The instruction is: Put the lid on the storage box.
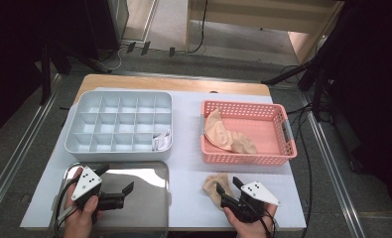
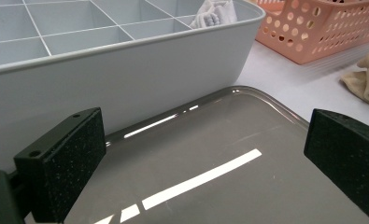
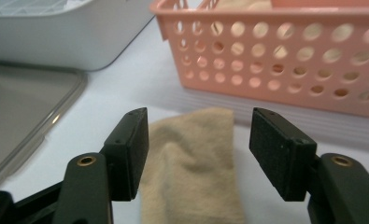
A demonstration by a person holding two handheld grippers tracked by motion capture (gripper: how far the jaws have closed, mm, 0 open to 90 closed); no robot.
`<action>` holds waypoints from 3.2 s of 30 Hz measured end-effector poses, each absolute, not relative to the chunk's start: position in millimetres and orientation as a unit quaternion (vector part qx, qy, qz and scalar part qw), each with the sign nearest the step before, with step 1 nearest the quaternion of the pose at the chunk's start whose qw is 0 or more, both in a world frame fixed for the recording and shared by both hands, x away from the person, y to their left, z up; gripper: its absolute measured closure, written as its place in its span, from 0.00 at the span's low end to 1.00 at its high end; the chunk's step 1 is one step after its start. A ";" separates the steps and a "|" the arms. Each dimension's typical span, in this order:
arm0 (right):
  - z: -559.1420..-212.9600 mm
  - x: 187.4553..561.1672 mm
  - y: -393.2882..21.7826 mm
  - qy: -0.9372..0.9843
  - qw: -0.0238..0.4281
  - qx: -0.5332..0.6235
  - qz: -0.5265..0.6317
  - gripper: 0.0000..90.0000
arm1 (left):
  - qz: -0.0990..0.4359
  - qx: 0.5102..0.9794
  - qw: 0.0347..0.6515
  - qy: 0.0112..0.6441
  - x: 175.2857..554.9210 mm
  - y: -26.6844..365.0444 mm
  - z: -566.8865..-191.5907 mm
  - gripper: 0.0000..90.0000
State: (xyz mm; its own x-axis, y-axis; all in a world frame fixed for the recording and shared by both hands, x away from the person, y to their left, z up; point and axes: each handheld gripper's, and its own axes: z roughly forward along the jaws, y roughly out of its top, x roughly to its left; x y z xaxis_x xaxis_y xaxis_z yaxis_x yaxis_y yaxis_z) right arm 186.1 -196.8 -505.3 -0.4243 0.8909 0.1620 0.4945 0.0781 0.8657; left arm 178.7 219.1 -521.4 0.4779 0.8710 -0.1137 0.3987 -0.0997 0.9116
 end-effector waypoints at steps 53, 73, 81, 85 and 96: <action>-480.0 386.9 -228.2 0.705 0.067 0.672 0.217 0.49 | 0.238 0.701 0.497 0.453 180.2 223.4 -521.8 0.00; -463.2 366.2 -264.6 0.623 0.156 0.689 0.335 0.91 | 0.241 0.696 0.499 0.455 180.0 225.5 -520.9 0.00; -443.8 357.8 -253.0 0.602 0.202 0.638 0.435 0.92 | 0.242 0.699 0.499 0.452 179.2 223.4 -520.5 0.00; -442.9 358.9 -241.8 0.608 0.209 0.623 0.444 0.92 | 0.241 0.697 0.499 0.455 179.5 224.4 -520.8 0.00; -447.4 339.3 -229.0 0.612 0.241 0.570 0.492 0.91 | 0.240 0.699 0.501 0.450 178.4 221.9 -520.4 0.00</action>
